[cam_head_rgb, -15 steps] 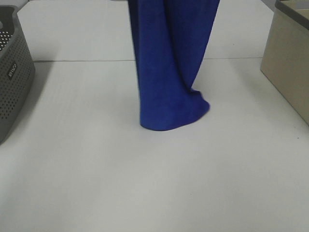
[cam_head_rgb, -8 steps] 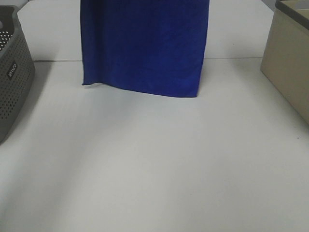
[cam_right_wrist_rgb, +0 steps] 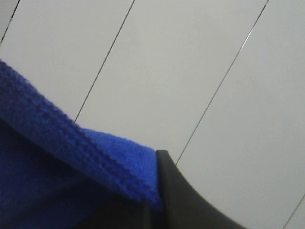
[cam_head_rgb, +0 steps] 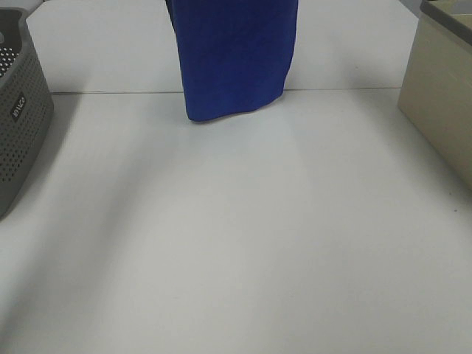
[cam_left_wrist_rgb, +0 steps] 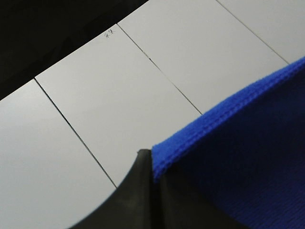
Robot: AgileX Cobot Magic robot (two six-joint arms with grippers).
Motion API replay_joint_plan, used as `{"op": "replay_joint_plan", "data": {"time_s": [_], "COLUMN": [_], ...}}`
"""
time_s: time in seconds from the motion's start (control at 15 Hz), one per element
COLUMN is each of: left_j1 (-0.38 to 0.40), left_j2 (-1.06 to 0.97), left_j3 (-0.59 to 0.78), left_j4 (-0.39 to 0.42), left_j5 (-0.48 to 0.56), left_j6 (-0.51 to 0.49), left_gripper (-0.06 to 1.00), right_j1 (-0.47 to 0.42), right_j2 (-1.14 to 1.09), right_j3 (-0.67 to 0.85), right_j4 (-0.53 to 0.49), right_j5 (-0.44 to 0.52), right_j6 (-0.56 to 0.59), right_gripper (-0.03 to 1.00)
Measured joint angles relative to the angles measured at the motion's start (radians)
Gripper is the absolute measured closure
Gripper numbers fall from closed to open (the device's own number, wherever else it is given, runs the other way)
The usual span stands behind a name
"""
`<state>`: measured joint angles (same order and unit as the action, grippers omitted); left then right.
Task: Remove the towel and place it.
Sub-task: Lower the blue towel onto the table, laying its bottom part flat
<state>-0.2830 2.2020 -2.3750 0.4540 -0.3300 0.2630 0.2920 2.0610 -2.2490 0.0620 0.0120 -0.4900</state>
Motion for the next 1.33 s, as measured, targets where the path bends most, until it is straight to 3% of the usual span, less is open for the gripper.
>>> {"op": "replay_joint_plan", "data": {"time_s": [0.4, 1.0, 1.33], "left_j1": [0.041, 0.072, 0.072], "left_j2": [0.086, 0.087, 0.086], "left_j3": [-0.028, -0.056, -0.101], "left_j4": [0.005, 0.003, 0.003], "left_j5": [0.01, -0.069, -0.068], "left_j6": [0.022, 0.059, 0.09], "left_gripper": [0.94, 0.94, 0.94], "right_j1": [0.0, -0.007, -0.007], "right_j2": [0.1, 0.102, 0.102], "right_j3": [-0.05, -0.05, -0.05], "right_j4": [0.006, 0.006, 0.003], "right_j5": [-0.012, -0.213, -0.255], "right_j6": [0.0, 0.003, 0.011], "right_gripper": [0.95, 0.95, 0.95]}}
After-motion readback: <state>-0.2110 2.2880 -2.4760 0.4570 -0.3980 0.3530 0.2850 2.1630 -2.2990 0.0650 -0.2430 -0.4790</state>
